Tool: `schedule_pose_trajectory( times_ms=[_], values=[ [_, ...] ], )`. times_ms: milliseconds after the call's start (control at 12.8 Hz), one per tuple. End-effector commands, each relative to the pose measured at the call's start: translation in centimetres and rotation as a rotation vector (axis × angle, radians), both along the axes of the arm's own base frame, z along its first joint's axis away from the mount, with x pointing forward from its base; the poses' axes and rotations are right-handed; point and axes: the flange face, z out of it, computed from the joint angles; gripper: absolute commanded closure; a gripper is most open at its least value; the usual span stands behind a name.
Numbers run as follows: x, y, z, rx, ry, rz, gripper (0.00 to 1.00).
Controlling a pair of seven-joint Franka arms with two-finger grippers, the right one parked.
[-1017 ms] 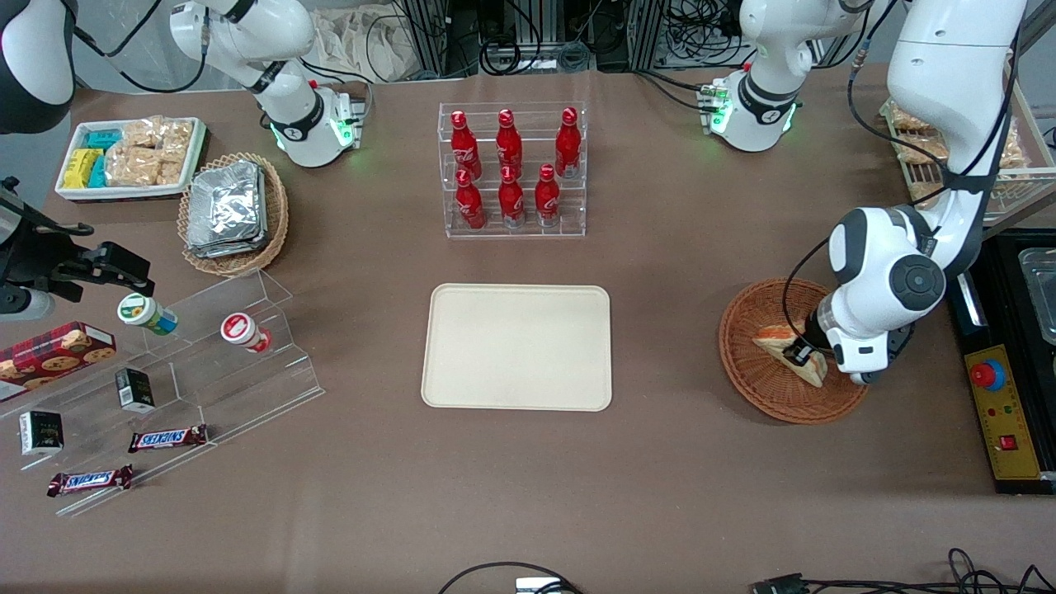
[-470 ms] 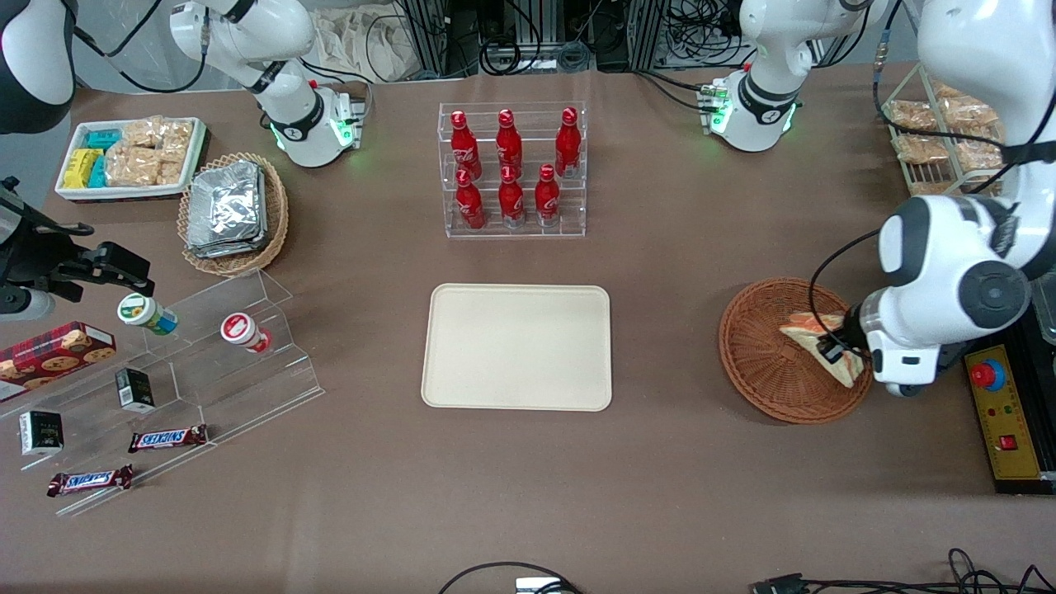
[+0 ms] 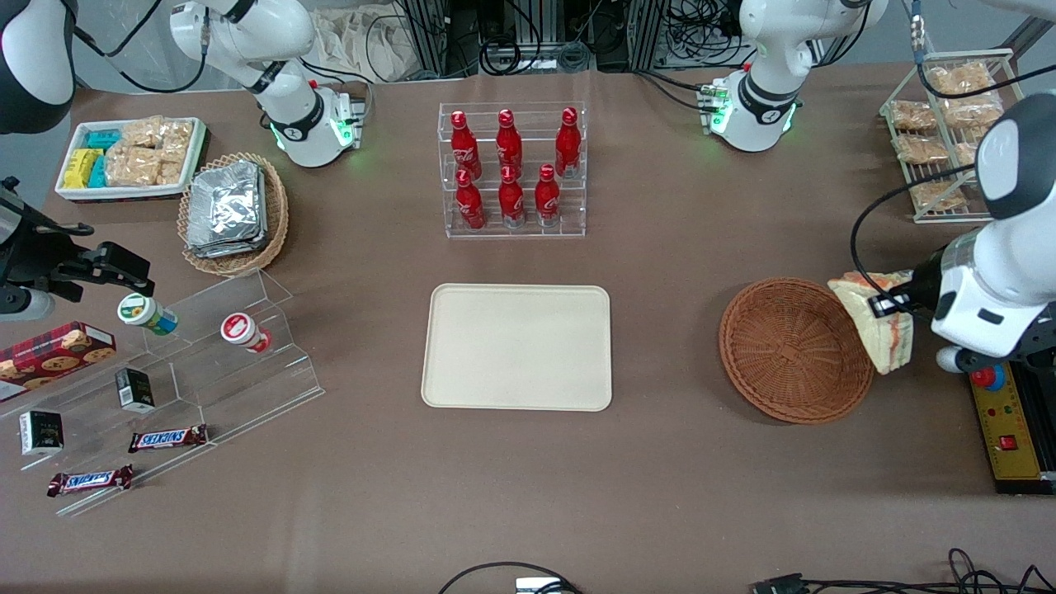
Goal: Place sandwich from basket to tray
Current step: 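Close the left gripper on the sandwich and lift it from the basket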
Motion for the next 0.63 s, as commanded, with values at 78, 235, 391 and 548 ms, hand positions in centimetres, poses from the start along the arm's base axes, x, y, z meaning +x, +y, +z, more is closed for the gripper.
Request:
schedule_pose_trajectory(
  times_ms=[78,235,391,548],
  values=[
    [-0.3,-8.5,-1.1,-0.058,0.024,-0.185,1.00],
    [-0.2,-12.8,-3.2,-0.132,0.034,-0.188,1.00],
    [-0.1,-18.9,-6.9,-0.130,0.022,-0.156,1.00],
    [0.0,-23.3,-11.5,-0.121,0.019,-0.144,1.00]
  ],
)
